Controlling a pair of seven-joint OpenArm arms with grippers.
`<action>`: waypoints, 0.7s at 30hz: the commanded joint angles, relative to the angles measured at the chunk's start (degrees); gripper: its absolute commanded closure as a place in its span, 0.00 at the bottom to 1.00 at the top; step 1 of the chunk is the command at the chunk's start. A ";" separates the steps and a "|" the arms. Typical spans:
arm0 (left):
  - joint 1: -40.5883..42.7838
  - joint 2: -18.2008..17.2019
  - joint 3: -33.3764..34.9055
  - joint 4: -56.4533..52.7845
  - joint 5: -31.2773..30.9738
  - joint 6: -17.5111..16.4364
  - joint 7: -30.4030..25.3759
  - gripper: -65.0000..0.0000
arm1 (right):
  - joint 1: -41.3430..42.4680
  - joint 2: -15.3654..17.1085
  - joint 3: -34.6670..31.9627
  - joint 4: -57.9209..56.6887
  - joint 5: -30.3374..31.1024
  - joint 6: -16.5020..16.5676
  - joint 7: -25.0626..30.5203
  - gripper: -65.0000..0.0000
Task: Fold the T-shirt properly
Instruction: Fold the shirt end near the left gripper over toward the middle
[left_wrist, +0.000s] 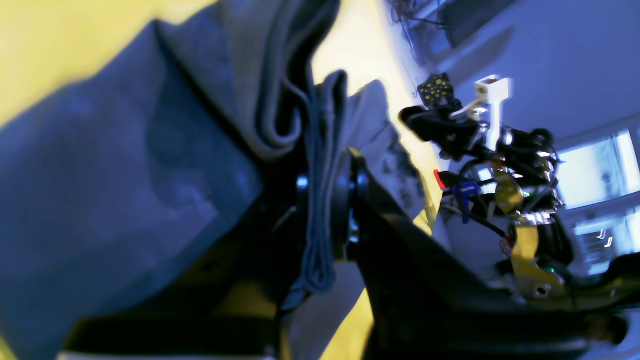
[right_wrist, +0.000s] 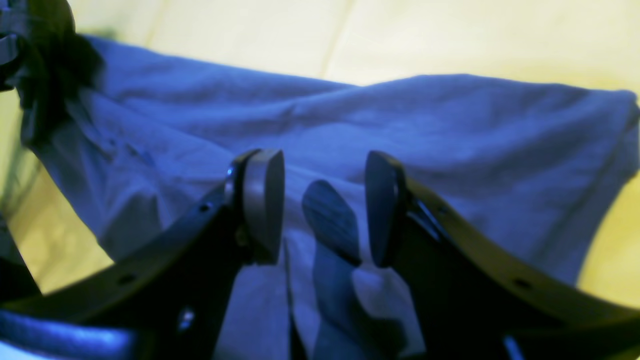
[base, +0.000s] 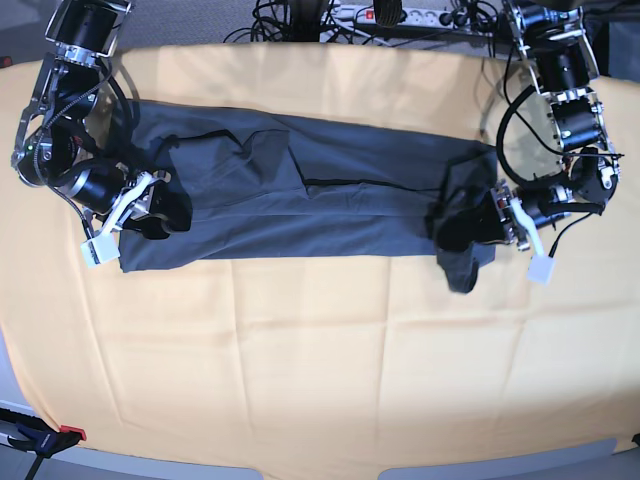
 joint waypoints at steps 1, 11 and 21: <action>-0.39 -0.11 0.37 2.40 -1.67 -0.92 -0.23 1.00 | 0.96 0.79 0.24 0.81 1.46 0.32 1.46 0.56; 2.82 2.25 3.65 3.82 -1.67 -3.28 -0.23 1.00 | 0.96 0.87 0.24 0.81 1.27 0.32 1.66 0.56; 1.97 5.42 3.65 3.85 -1.67 4.79 -0.23 0.24 | 0.96 0.87 0.24 0.81 1.66 0.32 1.66 0.56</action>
